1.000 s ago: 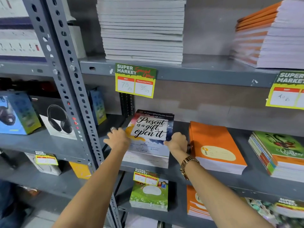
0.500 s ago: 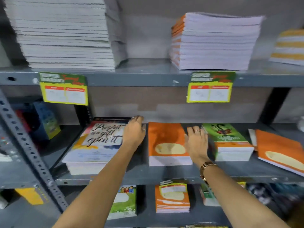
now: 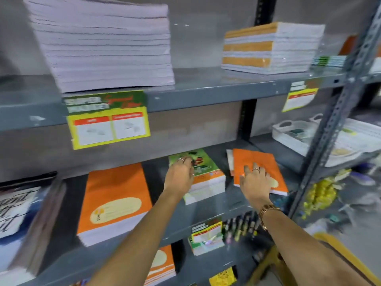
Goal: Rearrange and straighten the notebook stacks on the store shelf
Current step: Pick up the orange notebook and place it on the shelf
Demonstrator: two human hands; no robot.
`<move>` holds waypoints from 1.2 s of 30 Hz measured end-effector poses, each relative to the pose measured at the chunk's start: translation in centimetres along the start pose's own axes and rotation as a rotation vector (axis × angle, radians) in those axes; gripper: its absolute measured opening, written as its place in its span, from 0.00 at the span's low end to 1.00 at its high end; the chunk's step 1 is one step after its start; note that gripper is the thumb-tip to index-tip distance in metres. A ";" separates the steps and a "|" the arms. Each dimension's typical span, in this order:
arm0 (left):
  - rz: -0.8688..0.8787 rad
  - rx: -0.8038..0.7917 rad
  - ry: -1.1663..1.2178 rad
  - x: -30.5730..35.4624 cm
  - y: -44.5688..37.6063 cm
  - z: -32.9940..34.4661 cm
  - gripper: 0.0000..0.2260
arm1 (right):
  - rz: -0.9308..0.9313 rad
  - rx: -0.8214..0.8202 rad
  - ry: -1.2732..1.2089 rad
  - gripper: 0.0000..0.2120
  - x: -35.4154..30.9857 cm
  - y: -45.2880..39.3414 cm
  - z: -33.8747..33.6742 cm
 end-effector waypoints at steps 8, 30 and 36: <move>0.071 -0.113 0.132 9.5 -4.2 10.2 0.17 | 0.175 -0.148 -0.049 0.19 10.1 -2.1 4.3; -0.521 -0.362 0.117 10.9 -6.4 19.5 0.17 | 0.695 -0.196 -0.654 0.18 15.5 -5.4 8.4; -0.485 -0.244 0.174 11.1 -8.8 14.3 0.20 | 0.574 -0.029 -0.663 0.16 13.1 -6.9 3.4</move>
Point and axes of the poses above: each hand's wrist, its own y-axis away from the middle knuckle, its own z-axis out of the palm, x = y × z, the point moved 9 cm from there along -y, towards the middle knuckle, and after that the axes turned 7 degrees about x, right-handed, at the moved point
